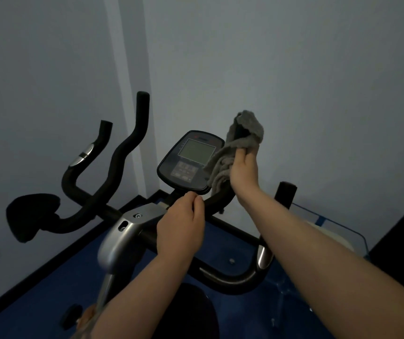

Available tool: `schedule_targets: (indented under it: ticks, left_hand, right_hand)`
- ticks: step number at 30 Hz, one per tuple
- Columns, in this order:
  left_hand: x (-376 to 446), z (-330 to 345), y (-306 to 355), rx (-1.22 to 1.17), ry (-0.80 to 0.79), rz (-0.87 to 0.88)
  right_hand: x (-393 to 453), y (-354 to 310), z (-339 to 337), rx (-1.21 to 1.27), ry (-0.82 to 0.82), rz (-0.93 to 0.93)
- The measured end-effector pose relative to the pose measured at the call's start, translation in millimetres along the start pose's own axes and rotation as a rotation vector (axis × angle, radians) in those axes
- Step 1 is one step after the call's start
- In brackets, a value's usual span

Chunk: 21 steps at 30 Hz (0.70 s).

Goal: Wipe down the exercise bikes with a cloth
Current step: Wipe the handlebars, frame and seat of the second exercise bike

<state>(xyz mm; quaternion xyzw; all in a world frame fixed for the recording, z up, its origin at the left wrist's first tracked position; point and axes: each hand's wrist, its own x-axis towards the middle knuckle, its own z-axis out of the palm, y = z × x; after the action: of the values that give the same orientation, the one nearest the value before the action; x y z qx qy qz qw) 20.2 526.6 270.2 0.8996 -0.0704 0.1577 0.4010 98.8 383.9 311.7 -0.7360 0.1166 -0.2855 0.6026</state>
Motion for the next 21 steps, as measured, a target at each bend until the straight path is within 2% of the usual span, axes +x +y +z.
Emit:
schedule_targets:
  ticks: [2,6,10,15,21]
  left_hand:
    - [0,0,0,-0.010,-0.005,0.009]
    - [1,1,-1,0.003,-0.007,0.003]
    - [1,0,0,0.004,0.001,0.000]
    - [1,0,-1,-0.055,-0.017,-0.011]
    - [1,-2,0,-0.085,-0.010,-0.032]
  right_hand:
    - [16,-15,-4,0.021,-0.036,-0.007]
    - [27,-31,-4,0.084,-0.003,-0.030]
    - [-19,5,4,-0.028,0.044,-0.039]
    - [-4,-8,-7,-0.045,-0.076,0.147]
    - [-35,-2,-7,-0.191,-0.035,0.113]
